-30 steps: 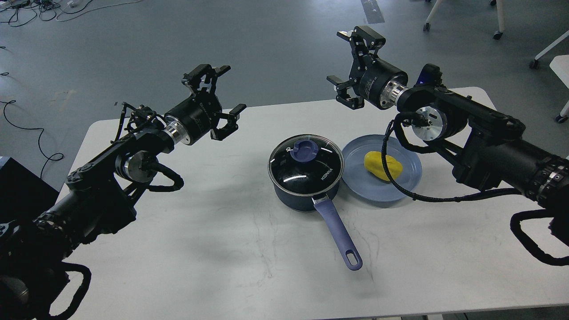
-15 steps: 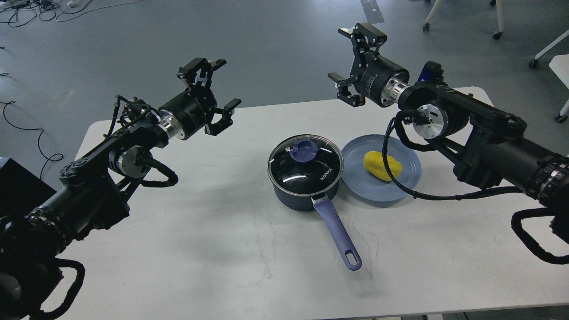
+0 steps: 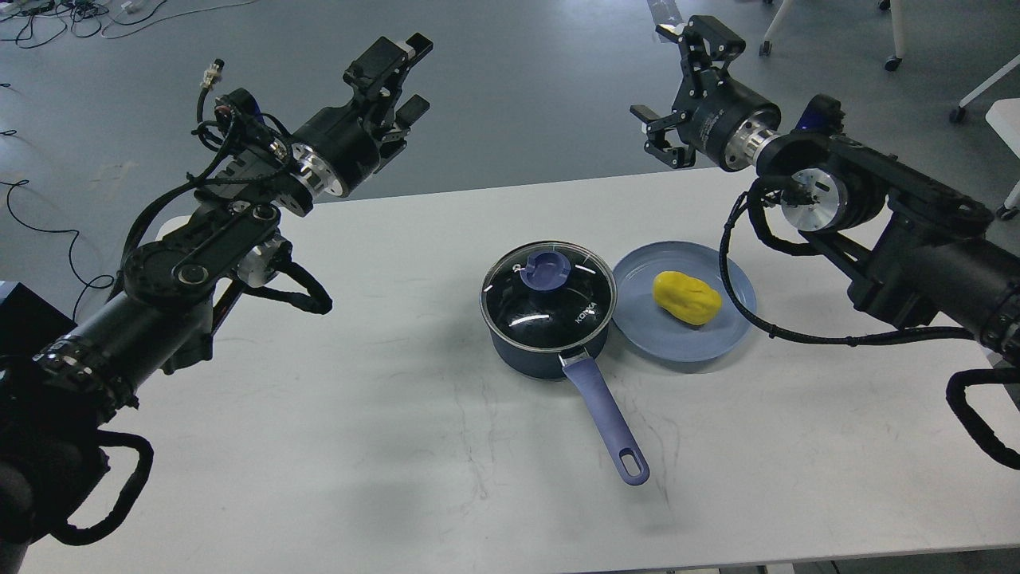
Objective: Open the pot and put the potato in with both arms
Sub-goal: 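Reach the left gripper to the glass lid's blue knob and grasp it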
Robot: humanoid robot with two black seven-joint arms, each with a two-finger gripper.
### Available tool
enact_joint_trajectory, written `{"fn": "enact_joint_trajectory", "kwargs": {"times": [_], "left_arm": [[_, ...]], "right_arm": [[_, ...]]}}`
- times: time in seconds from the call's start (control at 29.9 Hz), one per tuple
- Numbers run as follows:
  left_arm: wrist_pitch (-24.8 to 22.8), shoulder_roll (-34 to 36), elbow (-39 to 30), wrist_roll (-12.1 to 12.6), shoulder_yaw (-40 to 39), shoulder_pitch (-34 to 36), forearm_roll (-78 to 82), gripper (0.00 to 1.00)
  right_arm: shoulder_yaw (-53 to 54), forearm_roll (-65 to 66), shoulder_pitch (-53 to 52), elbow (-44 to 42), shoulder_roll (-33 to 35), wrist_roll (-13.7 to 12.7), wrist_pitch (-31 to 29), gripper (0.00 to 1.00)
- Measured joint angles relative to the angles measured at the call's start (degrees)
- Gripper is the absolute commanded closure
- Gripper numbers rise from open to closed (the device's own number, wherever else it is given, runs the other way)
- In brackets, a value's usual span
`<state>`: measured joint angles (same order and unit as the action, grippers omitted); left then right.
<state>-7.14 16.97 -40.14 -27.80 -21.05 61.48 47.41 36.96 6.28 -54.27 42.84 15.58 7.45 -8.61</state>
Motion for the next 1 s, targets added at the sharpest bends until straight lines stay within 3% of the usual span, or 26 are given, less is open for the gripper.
{"fn": "enact_joint_trajectory", "kwargs": {"times": [0.2,0.5,0.64,1.0], "left_arm": [[12.3,-3.4,-1.5,-0.2,3.5,0.5,23.5,0.02],[30.6,-5.1,-1.5,-0.2,27.9,0.8,42.6,0.02],[33.0,-6.0,-1.5,-0.2,31.9,1.0,43.8,0.02],[33.5,-7.3,-1.7,-0.2,34.0,1.3,44.8,0.02]], "right_arm": [[3.5,0.0,2.5,0.1,3.0,-0.2,0.3,0.00],[5.3,-1.2,6.0,-0.1,7.0,-0.2,0.5,0.00],[5.5,-2.7,7.6,-0.6,8.0,-0.3,0.5,0.00],[5.5,-2.9,8.5,-0.9,8.6,-0.3,0.6,0.00]]}}
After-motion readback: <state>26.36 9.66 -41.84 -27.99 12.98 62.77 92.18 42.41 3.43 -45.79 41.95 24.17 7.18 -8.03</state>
